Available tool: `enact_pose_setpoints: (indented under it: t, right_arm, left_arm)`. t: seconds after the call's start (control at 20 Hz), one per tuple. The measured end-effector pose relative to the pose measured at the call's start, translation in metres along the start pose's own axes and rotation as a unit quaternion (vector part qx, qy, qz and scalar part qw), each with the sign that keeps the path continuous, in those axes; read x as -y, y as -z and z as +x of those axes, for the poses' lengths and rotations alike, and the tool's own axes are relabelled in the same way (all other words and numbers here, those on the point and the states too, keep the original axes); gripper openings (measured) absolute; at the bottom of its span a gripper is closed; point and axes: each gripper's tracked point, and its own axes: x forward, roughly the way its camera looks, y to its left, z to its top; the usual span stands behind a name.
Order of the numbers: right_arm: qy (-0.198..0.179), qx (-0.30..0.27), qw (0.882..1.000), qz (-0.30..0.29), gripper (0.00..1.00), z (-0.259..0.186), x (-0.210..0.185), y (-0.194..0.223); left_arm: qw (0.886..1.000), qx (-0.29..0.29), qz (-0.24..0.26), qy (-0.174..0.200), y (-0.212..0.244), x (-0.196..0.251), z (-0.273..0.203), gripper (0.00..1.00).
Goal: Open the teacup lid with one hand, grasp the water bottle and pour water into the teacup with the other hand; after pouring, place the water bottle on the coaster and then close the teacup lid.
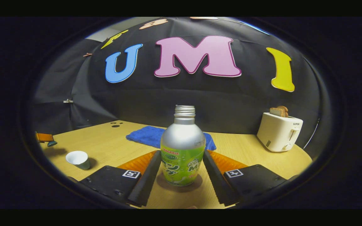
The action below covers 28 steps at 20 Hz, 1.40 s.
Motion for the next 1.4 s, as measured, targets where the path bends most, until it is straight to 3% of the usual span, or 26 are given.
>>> enact_pose_setpoints:
  t: [0.1,0.2,0.45,0.6,0.8,1.05,1.2,1.4]
  right_arm:
    - [-0.006,-0.012,1.0,0.012,0.83,-0.001,-0.001,0.006]
    - [-0.005,-0.015,1.0,0.021,0.94,-0.002,0.0,0.009]
    - [-0.007,-0.024,0.997,0.068,0.96,-0.024,0.004,0.015]
    - [-0.015,0.0,0.995,0.095,0.98,-0.059,0.004,0.01]
    - [0.018,0.051,0.998,0.033,0.98,-0.112,0.021,0.005]
    - [0.069,0.064,0.995,-0.043,0.98,-0.154,0.047,0.017]
    - [0.078,0.05,0.995,-0.04,0.98,-0.168,0.056,0.029]
    - [0.074,0.081,0.994,0.011,0.98,-0.177,0.063,0.024]
  left_arm:
    - [1.0,-0.001,0.001,0.001,0.001,0.002,0.001,0.31]
    - [1.0,-0.003,0.004,0.002,0.003,0.004,0.001,0.31]
    - [1.0,-0.001,0.02,-0.001,0.003,0.011,-0.001,0.31]
    - [0.999,-0.004,0.033,0.005,0.005,0.023,0.0,0.31]
    - [0.998,-0.008,0.065,0.015,0.013,0.048,-0.002,0.31]
    - [0.994,0.015,0.089,0.065,0.004,0.104,-0.004,0.31]
    - [0.993,0.022,0.093,0.075,-0.003,0.119,0.013,0.31]
    - [0.992,0.0,0.098,0.083,0.003,0.131,0.039,0.31]
